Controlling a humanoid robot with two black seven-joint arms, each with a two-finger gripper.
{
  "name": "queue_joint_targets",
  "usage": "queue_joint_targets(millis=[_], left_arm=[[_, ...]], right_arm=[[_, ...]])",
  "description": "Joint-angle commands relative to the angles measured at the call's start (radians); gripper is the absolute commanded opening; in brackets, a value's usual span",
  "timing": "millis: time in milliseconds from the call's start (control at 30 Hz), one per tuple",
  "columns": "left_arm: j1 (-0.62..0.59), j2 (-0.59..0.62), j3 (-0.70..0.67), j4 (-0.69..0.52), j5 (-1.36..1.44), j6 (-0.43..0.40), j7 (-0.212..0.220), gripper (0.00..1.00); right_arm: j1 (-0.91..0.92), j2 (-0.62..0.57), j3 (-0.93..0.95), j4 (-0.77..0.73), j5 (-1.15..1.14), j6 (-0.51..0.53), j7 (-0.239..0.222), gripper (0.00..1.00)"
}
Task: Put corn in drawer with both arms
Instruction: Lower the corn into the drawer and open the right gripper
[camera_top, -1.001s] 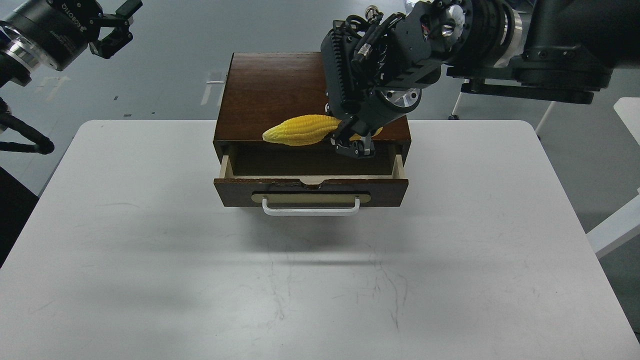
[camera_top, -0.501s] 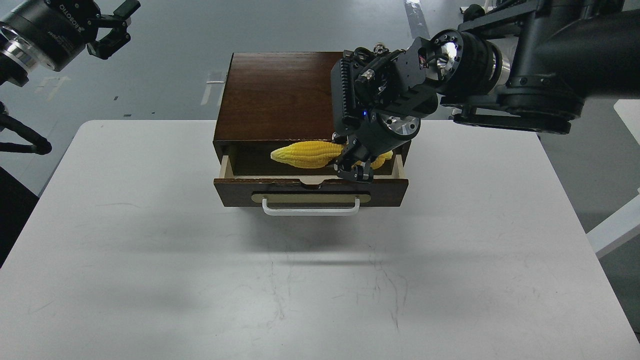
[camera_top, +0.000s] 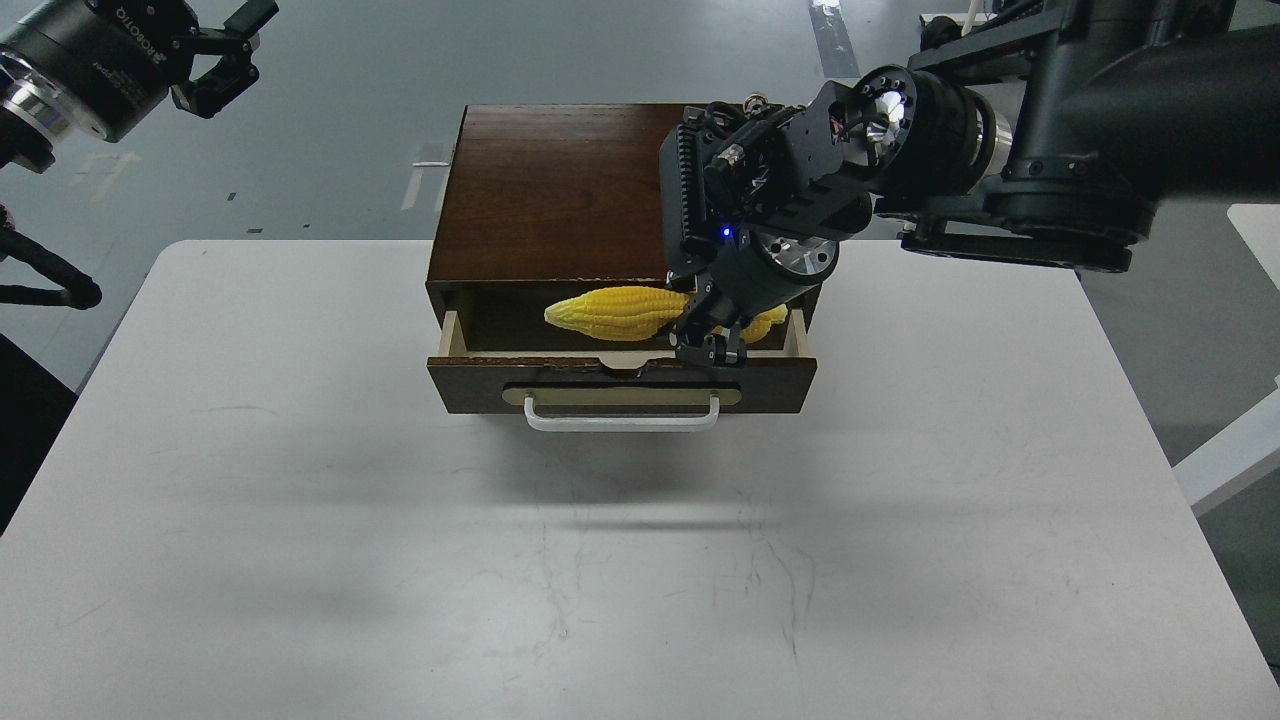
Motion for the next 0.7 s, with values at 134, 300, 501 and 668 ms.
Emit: queue_joint_targets(millis=[134, 300, 501, 668], left_arm=[[-0.001, -0.002, -0.002, 0.0, 0.0, 0.0, 0.001, 0.98], [-0.001, 0.003, -0.002, 0.002, 0.0, -0.001, 0.001, 0.98], [-0.001, 0.005, -0.002, 0.002, 0.0, -0.001, 0.0, 0.98], [-0.001, 0.006, 0.0, 0.002, 0.0, -0.003, 0.0, 0.98]], right_arm=[[0.0, -0.004, 0.0, 0.001, 0.006, 0.0, 0.0, 0.75], [0.0, -0.009, 0.002, 0.001, 0.006, 0.0, 0.0, 0.87], [0.009, -0.019, 0.014, 0.003, 0.013, -0.002, 0.0, 0.92], [0.012, -0.093, 0.101, 0.0, 0.12, 0.0, 0.0, 0.97]])
